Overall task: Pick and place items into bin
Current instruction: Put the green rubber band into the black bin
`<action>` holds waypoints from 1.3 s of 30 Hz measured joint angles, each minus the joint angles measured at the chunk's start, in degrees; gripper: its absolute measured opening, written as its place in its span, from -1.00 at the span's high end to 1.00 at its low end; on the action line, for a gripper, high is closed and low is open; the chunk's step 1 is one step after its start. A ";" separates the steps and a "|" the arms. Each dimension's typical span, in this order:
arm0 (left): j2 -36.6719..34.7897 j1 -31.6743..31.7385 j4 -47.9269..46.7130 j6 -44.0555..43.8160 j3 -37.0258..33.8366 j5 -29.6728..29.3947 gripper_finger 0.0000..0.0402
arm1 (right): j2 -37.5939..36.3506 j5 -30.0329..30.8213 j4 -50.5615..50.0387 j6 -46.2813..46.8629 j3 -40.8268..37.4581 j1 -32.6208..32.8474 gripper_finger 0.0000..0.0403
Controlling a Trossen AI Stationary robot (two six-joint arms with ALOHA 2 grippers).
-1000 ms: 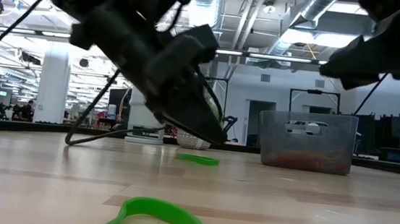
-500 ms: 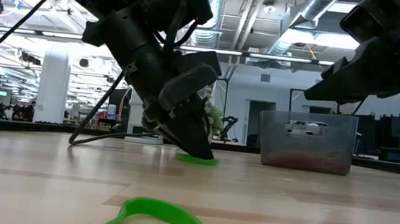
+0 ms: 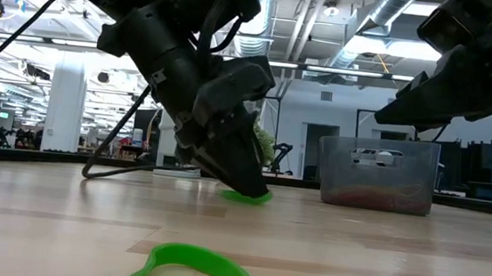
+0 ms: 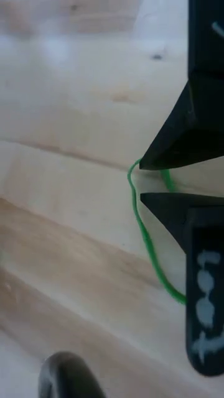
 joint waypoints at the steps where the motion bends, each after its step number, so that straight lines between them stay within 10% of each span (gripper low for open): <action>1: 0.01 0.00 0.28 0.00 0.00 0.81 0.71 | 0.00 0.00 0.00 0.00 0.00 0.00 0.64; 39: 0.01 -2.12 1.93 1.46 0.00 -0.11 0.71 | 0.00 -0.01 -0.21 0.02 0.02 0.00 0.64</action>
